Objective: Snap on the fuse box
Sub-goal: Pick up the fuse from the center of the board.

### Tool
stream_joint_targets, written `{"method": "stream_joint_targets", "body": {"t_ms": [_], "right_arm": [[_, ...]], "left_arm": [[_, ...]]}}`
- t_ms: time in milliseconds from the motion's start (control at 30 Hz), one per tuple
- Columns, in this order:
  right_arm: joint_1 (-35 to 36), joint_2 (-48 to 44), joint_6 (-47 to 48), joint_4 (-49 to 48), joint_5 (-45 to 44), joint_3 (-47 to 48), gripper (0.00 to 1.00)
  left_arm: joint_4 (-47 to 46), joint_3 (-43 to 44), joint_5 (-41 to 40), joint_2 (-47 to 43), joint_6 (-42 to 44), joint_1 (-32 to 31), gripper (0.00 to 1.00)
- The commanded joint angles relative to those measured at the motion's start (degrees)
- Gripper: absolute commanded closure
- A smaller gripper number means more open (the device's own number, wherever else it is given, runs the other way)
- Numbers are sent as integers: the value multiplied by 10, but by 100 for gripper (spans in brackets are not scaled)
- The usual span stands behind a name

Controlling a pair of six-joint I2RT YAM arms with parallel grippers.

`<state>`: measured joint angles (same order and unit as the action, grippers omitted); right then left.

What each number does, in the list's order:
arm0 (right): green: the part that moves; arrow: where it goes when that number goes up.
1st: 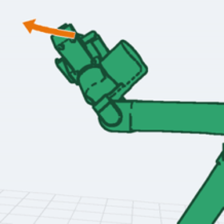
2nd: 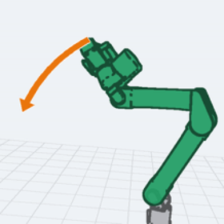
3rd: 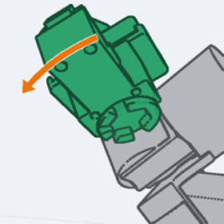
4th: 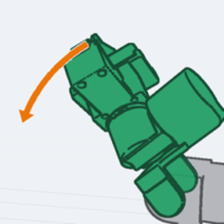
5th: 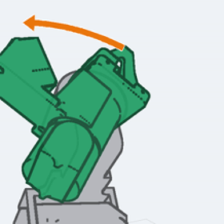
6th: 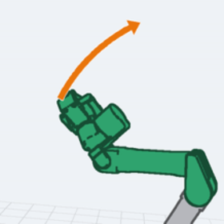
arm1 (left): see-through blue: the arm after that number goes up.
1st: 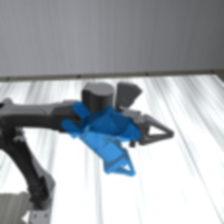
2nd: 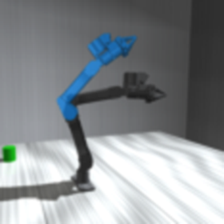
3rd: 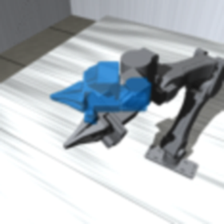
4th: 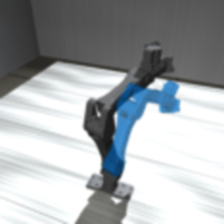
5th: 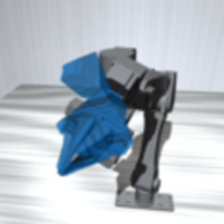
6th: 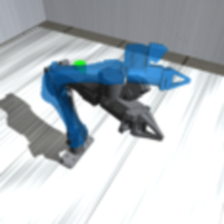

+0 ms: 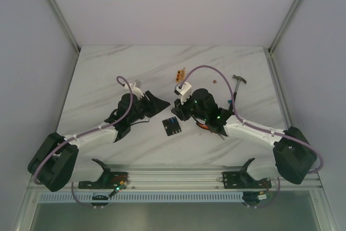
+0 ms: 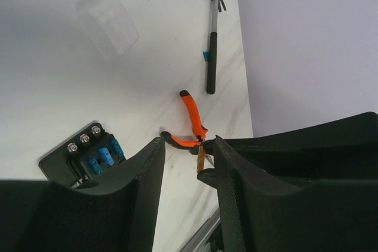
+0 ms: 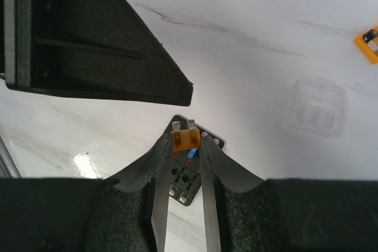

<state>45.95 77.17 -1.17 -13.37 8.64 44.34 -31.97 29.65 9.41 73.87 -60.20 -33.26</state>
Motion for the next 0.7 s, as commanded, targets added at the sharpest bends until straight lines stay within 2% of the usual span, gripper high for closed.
{"method": "stream_joint_targets", "body": {"t_ms": [0,267,667], "right_arm": [[9,-12,15,-36,11,-4,85],[14,-10,16,-49,8,-4,85],[17,-7,11,-61,-1,-6,85]], "left_arm": [[-37,-6,19,6,-19,3,55],[-49,-7,25,13,-31,0,65],[-50,-4,22,18,-36,-11,69]]}}
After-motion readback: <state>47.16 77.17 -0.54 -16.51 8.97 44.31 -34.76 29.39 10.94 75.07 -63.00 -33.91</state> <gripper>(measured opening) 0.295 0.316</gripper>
